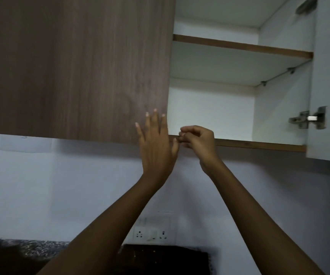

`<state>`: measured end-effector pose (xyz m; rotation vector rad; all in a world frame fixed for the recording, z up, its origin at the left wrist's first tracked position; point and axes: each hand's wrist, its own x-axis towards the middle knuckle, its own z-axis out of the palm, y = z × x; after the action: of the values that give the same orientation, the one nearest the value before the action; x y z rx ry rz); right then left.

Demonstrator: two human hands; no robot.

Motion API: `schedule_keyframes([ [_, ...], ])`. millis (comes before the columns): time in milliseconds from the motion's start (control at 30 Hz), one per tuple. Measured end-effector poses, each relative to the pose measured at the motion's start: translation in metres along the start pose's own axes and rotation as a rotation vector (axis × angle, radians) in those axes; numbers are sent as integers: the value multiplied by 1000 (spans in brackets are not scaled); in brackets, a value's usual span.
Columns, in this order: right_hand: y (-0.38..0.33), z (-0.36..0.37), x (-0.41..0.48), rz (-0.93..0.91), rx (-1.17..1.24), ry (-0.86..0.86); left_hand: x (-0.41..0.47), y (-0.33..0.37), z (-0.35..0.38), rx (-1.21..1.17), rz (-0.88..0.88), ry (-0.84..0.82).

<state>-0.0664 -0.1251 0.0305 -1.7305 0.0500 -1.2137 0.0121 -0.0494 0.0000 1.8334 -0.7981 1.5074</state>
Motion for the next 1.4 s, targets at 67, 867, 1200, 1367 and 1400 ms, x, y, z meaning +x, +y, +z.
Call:
schedule_keyframes([
  [67, -1, 24, 12, -49, -40, 15, 5, -16, 9, 56, -82, -72],
  [867, -58, 42, -33, -119, 162, -62, -18, -22, -46, -39, 16, 67],
  [1200, -100, 49, -81, -271, 139, -33, -36, -21, -110, -251, -14, 163],
  [1367, -123, 58, -108, -401, 180, -50, -45, -30, -148, -332, -6, 250],
  [1400, -127, 60, -113, -418, 192, -55, -46, -31, -154, -343, -5, 264],
])
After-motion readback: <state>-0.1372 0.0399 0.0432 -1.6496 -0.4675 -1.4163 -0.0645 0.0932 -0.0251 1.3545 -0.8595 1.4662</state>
